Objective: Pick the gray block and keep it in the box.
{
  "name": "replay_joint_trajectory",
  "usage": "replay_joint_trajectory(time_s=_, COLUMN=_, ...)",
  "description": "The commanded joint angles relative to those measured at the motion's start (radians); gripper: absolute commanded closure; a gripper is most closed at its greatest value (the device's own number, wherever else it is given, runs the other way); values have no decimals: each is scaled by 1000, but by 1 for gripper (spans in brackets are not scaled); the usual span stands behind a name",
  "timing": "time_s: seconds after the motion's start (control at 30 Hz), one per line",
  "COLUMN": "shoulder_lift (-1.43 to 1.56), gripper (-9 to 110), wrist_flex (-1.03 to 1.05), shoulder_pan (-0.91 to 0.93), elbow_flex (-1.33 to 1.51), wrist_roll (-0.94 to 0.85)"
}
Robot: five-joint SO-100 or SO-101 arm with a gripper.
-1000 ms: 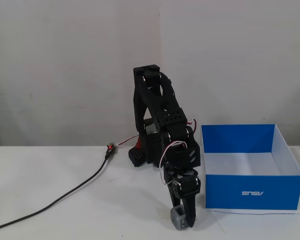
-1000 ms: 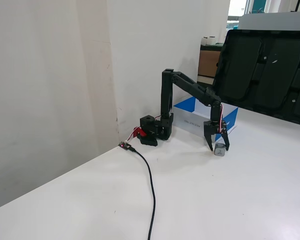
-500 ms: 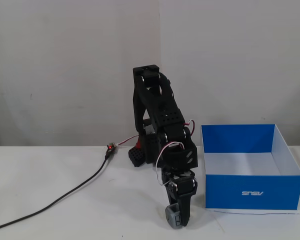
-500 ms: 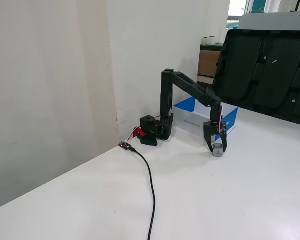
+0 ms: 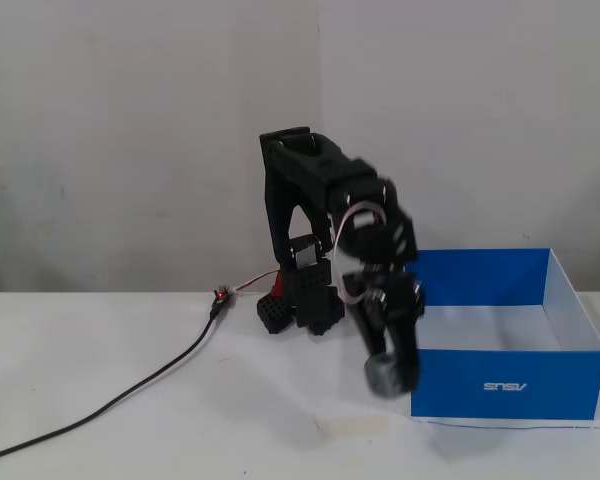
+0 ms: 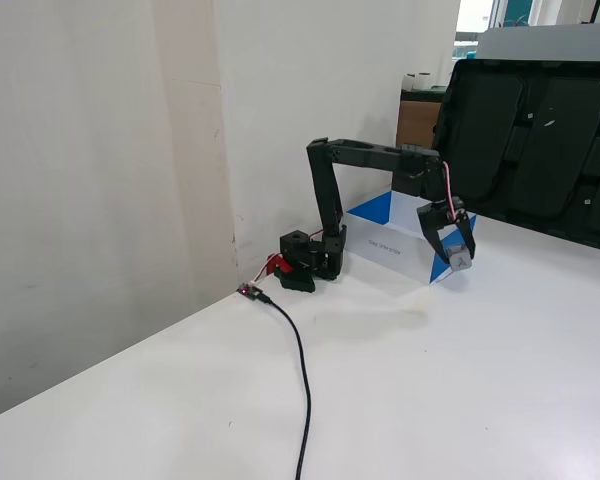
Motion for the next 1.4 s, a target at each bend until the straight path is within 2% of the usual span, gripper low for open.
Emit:
replay_joint_trajectory(time_s=0.0, shoulder_lift=141, gripper=93, wrist_flex=69, shoulder_pan=-72, elbow_flex=-172, wrist_roll=-5)
replay_joint_trajectory(time_s=0.3, shoulder_lift=227, gripper=93, wrist_flex=123, shoulder_pan=-360, elbow_flex=-169, wrist_roll=15)
replay_joint_trajectory(time_s=0.6, shoulder_lift=215, gripper=94, wrist_flex=51, shoulder_pan=-598, elbow_flex=-44, wrist_roll=54)
replay_joint_trajectory(time_s=0.77, shoulder_lift=150, gripper=93, wrist_flex=12, shoulder_pan=-644, elbow_flex=-17, wrist_roll=63)
replay_joint_trajectory(time_s=0.93, shoulder_lift=103, gripper=81, wrist_flex=18, shoulder_pan=-676, elbow_flex=-6, wrist_roll=63)
replay_joint_trajectory(time_s=1.1, shoulder_lift=94, gripper=79, wrist_flex=21, shoulder_pan=-689, elbow_flex=6, wrist_roll=52)
replay_joint_trajectory(time_s=1.23, shoulder_lift=118, gripper=83, wrist_flex=44, shoulder_pan=-670, elbow_flex=-11, wrist_roll=49)
replay_joint_trajectory(time_s=1.37, shoulder_lift=160, gripper=95, wrist_flex=110, shoulder_pan=-578, elbow_flex=-54, wrist_roll=34)
